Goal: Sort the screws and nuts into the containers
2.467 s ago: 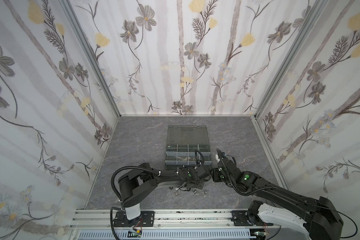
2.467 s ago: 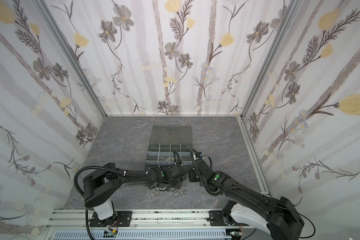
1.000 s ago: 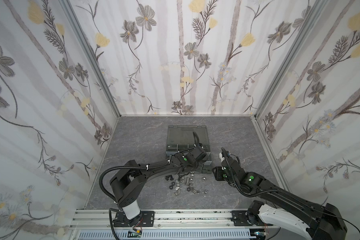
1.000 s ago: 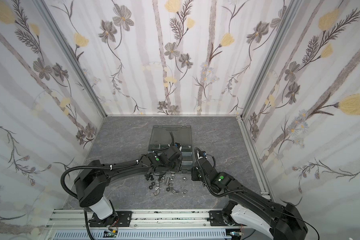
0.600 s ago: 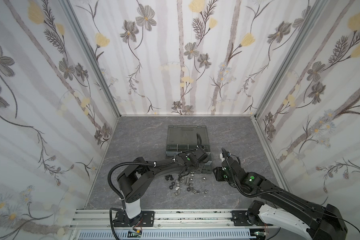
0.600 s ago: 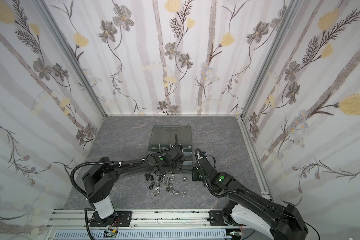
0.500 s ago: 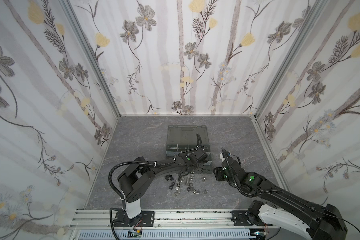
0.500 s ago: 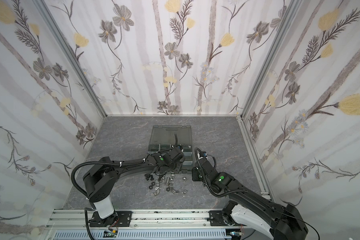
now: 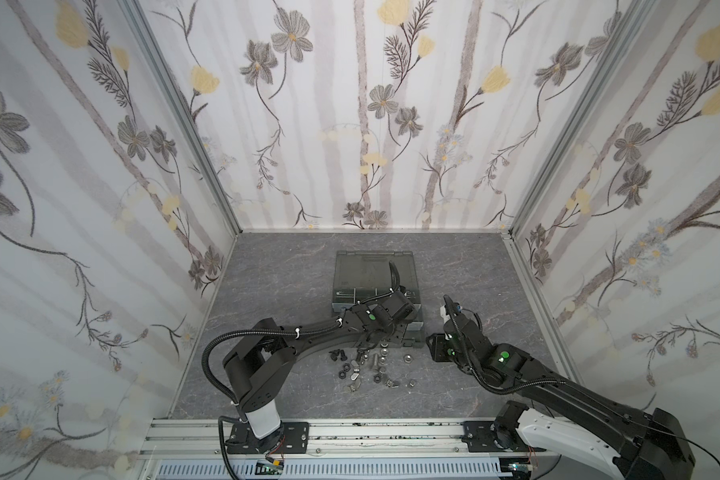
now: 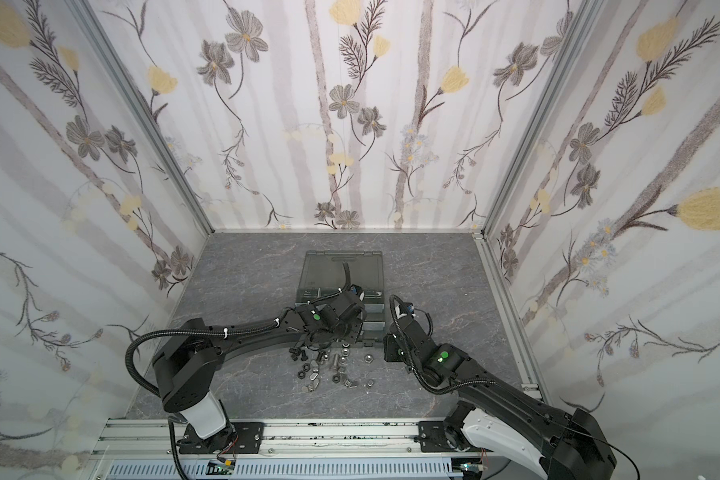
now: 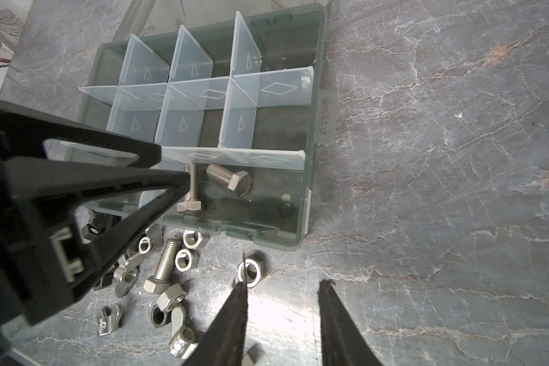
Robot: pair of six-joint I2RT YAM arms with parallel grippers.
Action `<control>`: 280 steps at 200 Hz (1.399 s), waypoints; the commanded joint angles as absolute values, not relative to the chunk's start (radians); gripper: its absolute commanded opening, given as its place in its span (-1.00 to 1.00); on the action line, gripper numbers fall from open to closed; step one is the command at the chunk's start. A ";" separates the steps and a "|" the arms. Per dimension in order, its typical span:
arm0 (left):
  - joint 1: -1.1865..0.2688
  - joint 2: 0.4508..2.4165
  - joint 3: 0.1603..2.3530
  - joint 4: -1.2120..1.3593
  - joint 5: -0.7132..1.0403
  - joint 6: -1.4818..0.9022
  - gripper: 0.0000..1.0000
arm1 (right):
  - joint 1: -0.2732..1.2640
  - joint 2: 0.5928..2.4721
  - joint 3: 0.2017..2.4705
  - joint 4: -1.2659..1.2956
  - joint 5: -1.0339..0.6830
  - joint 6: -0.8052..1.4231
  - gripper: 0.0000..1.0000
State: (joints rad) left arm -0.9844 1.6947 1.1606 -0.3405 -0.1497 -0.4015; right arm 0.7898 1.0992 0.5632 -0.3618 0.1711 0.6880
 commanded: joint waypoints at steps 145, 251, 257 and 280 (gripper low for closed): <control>-0.926 1.087 0.667 -0.339 -0.263 -0.689 0.10 | 0.910 1.300 0.656 -0.250 0.130 0.713 -0.25; -0.908 0.897 0.523 -0.339 -0.258 -0.755 0.14 | 1.079 1.639 0.892 -0.251 0.102 0.710 -0.27; -0.907 0.899 0.522 -0.339 -0.257 -0.756 0.14 | 1.084 1.648 0.897 -0.251 0.100 0.710 -0.27; -0.907 0.899 0.516 -0.339 -0.253 -0.759 0.15 | 1.098 1.680 0.909 -0.254 0.095 0.713 -0.27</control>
